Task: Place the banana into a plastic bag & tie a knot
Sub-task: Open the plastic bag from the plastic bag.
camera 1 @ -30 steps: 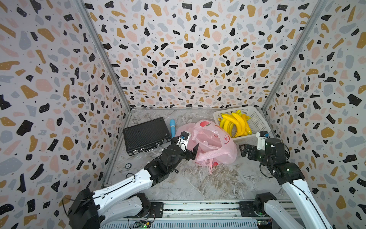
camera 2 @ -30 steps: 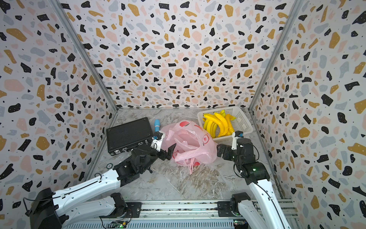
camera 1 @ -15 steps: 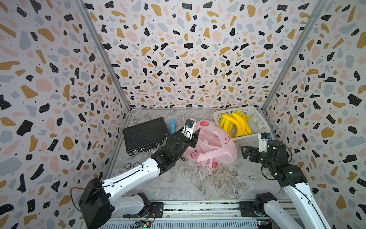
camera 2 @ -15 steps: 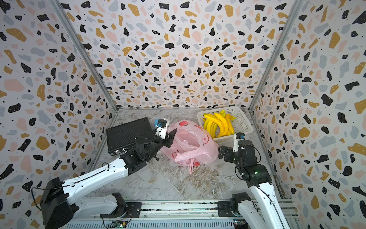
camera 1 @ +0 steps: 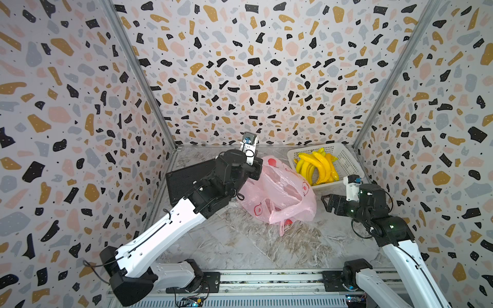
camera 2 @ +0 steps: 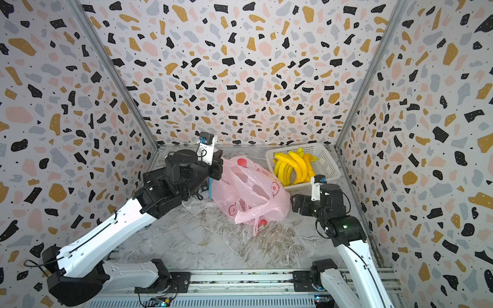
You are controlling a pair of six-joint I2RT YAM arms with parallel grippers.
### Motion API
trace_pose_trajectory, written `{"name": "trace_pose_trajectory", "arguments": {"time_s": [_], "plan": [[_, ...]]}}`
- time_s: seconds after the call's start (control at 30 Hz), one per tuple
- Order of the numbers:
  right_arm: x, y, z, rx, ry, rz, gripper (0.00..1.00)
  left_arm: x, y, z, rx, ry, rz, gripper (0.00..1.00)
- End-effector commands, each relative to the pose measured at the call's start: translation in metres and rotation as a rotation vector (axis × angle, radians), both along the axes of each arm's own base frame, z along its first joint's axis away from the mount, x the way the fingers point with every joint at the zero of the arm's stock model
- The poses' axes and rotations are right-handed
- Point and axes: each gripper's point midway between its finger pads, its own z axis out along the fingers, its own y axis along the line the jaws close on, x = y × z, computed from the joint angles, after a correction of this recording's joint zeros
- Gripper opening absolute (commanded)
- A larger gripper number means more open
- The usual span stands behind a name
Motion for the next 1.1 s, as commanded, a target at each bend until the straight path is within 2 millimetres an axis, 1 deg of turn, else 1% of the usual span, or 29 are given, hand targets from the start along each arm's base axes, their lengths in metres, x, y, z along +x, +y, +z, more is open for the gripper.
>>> {"name": "trace_pose_trajectory", "arguments": {"time_s": [0.0,0.1,0.23,0.27,0.33,0.5,0.53,0.63,0.77,0.87,0.97,1.07], "plan": [[-0.003,0.013,0.033,0.053,-0.047,0.068,0.93,-0.007,0.017,-0.009,0.136,0.134,0.038,0.0],[-0.005,0.023,0.051,0.1,-0.06,0.111,0.93,-0.013,0.022,0.008,0.17,0.177,0.027,0.0],[-0.009,0.034,0.072,0.147,-0.073,0.164,0.93,-0.018,0.037,0.024,0.195,0.242,0.022,0.0],[-0.01,0.036,0.078,0.153,-0.078,0.174,0.93,-0.019,0.039,0.031,0.191,0.242,0.021,0.0],[-0.011,0.037,0.086,0.158,-0.09,0.182,0.93,-0.022,0.043,0.05,0.159,0.209,0.015,0.0],[-0.012,0.042,0.103,0.179,-0.107,0.207,0.93,-0.03,0.043,0.092,0.057,0.134,-0.051,0.0],[-0.012,0.043,0.106,0.183,-0.108,0.211,0.93,-0.032,0.044,0.098,0.044,0.125,-0.059,0.0],[-0.012,0.045,0.11,0.188,-0.105,0.224,0.93,-0.035,0.049,0.108,0.025,0.12,-0.073,0.0],[-0.013,0.049,0.118,0.199,-0.108,0.246,0.93,-0.039,0.053,0.106,-0.013,0.15,-0.122,0.0],[-0.011,0.054,0.122,0.219,-0.105,0.268,0.93,-0.032,0.054,0.09,-0.021,0.211,-0.152,0.0],[-0.005,0.061,0.123,0.251,-0.096,0.292,0.92,-0.016,0.041,0.061,-0.027,0.308,-0.213,0.0],[0.004,0.071,0.123,0.277,-0.079,0.316,0.9,0.007,0.015,0.027,-0.031,0.399,-0.296,0.0]]}}
